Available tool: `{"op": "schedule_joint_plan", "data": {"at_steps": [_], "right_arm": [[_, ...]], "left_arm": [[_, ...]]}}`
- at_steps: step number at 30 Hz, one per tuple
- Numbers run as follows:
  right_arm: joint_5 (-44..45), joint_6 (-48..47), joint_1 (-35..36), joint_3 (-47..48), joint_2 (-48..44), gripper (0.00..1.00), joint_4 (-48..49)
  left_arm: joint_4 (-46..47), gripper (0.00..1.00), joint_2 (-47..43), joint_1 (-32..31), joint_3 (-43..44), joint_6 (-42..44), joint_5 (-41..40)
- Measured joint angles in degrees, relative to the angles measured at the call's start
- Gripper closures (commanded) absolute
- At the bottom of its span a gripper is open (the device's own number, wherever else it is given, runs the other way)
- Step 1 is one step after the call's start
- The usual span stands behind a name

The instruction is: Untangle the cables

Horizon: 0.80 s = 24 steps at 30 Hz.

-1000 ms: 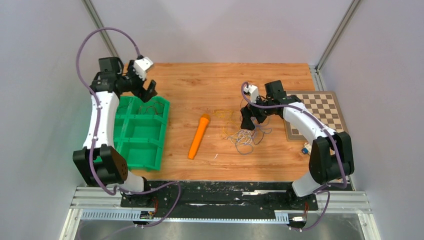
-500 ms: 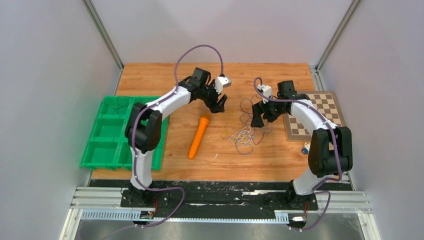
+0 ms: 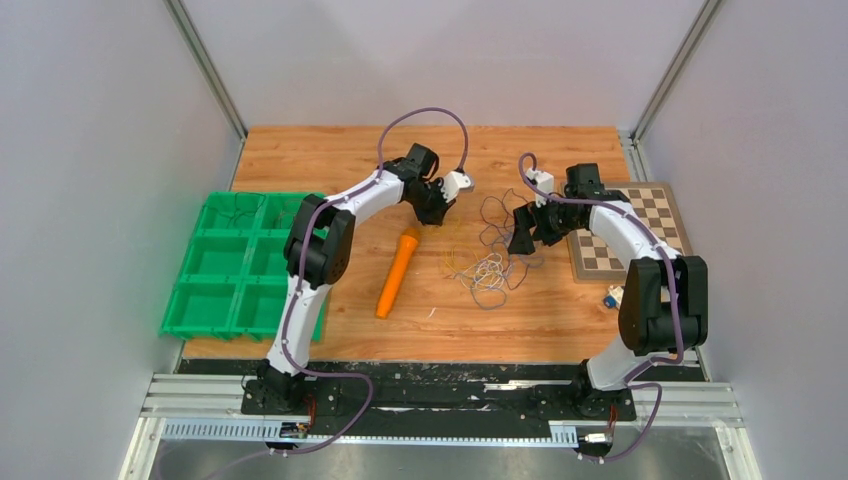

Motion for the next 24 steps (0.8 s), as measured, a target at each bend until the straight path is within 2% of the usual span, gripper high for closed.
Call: {"op": "schedule_joint_plan", "data": {"at_steps": [6,11,17,24], "right_arm": [[-2.5,0.0,0.0,0.2,0.0,0.13,0.0],[-6.1,0.6,0.1,3.0,0.0,0.13,-0.3],[-8.9,1.5,1.7,7.1,0.7,0.12,0.1],[-9.8,1.6,4.0,8.0,1.0,0.11,0.2]], "left_arm": [[-0.9,1.0,-3.5,0.8,-1.9,-2.6,1.6],[1.0,1.0,-17.7,4.7,-3.8,-12.2,6.6],[0.8,1.0,-37.0,16.4,-1.4,-18.3,11.7],[-10.7,1.0,-50.6,35.1,-4.6,-17.6,14.0]]}}
